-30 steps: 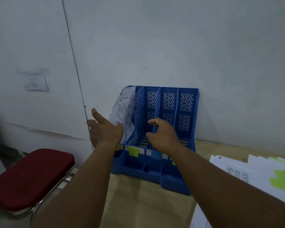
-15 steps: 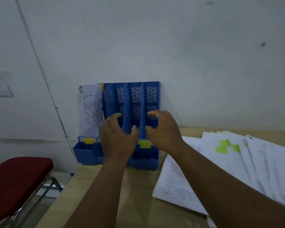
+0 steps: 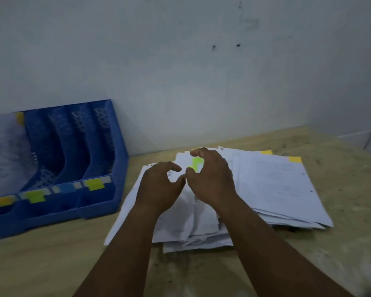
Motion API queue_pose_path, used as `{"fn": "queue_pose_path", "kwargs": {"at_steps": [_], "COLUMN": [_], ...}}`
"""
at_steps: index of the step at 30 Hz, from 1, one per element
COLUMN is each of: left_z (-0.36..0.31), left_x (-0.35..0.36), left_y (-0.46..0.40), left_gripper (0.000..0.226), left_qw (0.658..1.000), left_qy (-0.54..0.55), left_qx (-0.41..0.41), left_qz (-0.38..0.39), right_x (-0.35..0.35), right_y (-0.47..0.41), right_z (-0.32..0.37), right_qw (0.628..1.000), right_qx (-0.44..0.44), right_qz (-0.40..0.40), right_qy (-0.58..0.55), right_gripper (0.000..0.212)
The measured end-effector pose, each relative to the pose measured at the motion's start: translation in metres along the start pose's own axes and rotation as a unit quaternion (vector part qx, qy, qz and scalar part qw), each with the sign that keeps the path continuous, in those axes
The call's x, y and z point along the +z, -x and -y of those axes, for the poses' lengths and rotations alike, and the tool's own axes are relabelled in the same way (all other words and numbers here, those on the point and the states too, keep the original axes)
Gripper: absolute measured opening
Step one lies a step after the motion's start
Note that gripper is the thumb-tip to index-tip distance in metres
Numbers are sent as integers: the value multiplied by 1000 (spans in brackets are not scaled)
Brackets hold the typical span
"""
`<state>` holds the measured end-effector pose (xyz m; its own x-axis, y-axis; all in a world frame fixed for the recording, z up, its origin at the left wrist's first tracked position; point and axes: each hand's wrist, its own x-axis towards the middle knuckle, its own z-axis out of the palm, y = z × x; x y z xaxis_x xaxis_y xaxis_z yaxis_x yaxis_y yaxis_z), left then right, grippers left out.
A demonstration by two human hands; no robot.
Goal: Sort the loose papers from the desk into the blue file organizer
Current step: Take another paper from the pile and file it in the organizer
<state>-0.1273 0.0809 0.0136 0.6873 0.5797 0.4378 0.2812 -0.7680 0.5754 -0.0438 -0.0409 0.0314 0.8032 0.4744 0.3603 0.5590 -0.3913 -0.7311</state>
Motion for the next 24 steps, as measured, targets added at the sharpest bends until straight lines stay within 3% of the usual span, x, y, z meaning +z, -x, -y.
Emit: {"fn": "queue_pose_path", "kwargs": {"at_steps": [4, 8, 14, 17, 21, 24], "left_z": [-33, -51, -57, -54, -47, -42], "left_x": [39, 74, 109, 117, 124, 127], "left_y": [-1, -3, 2, 7, 11, 13], "left_gripper": [22, 27, 36, 37, 34, 30], "left_qw": [999, 995, 985, 983, 986, 987], "left_qy": [20, 55, 65, 74, 49, 38], "left_qx": [13, 34, -4, -41, -23, -11], "left_qz": [31, 75, 157, 164, 161, 155], "right_x": [-39, -61, -65, -64, -63, -59], "right_y": [0, 3, 16, 19, 15, 13], "right_z": [-42, -82, -104, -106, -110, -115], "right_qw": [995, 979, 971, 970, 971, 970], "right_qx": [59, 114, 114, 94, 63, 34], "right_qz": [1, 93, 142, 149, 158, 167], "right_qy": [83, 142, 155, 165, 167, 174], "right_gripper": [42, 54, 70, 66, 59, 38]}}
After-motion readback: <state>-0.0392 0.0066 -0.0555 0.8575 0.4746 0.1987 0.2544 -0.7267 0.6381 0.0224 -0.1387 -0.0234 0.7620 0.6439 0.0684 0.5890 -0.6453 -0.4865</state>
